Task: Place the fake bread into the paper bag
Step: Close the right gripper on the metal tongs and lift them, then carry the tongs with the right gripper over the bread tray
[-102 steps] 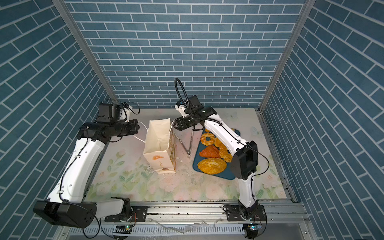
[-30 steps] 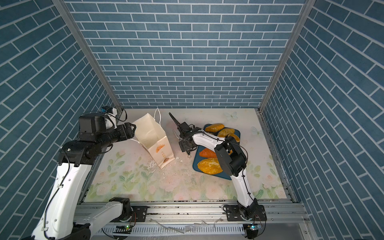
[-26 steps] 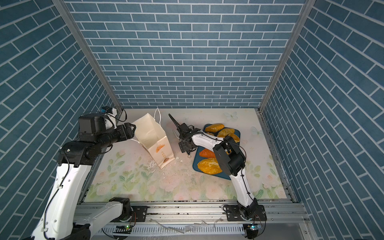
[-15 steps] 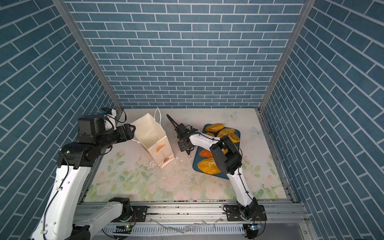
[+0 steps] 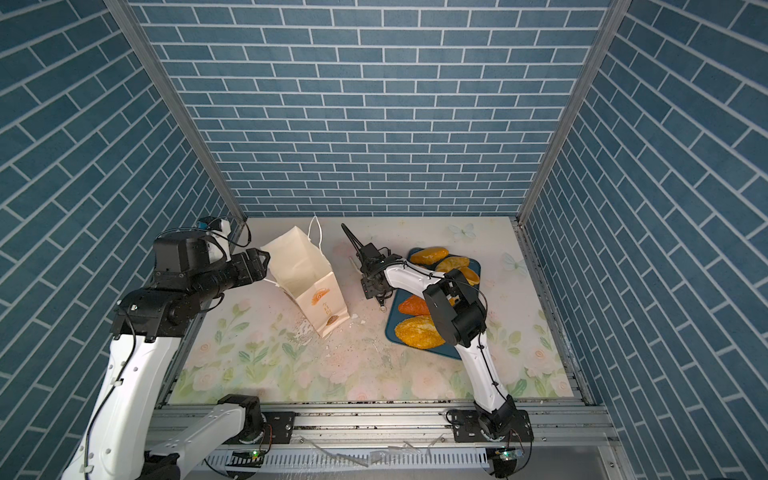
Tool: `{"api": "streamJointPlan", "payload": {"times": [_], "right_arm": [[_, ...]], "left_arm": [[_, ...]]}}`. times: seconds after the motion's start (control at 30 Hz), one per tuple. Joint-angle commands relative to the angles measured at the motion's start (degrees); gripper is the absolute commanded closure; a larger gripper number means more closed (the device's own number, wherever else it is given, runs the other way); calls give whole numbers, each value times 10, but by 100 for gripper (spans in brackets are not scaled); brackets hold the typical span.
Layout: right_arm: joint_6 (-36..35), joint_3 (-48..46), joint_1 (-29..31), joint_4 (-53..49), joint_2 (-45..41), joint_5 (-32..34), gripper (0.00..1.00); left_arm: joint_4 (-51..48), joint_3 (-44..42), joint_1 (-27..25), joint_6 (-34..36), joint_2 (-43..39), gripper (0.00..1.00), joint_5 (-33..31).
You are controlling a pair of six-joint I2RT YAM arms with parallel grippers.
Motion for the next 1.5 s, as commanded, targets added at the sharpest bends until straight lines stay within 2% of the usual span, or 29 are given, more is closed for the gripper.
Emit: {"api": "streamJointPlan", "payload": {"times": [0.0,0.33,0.6,0.87,1.17,1.47], "right_arm": [[28,-26,-2,-30,17,-17,24],[52,-32,0,-40,26,-35,23],[50,-39,0,-33,11,-29,36],[-8,-33,-1,-36,-61,-2,49],[-78,25,-17,-104,-130,-27,50],[-98,68,-32,-126,-115,-49,50]], "left_arm": [[-3,-5,2,-5,-5,19,-2],[1,-11,1,-12,-9,19,-2],[4,-14,1,-15,-12,19,-2],[5,-11,0,-15,-14,19,-2],[2,1,0,-11,-16,19,-4],[9,0,-1,-14,-14,19,1]]}}
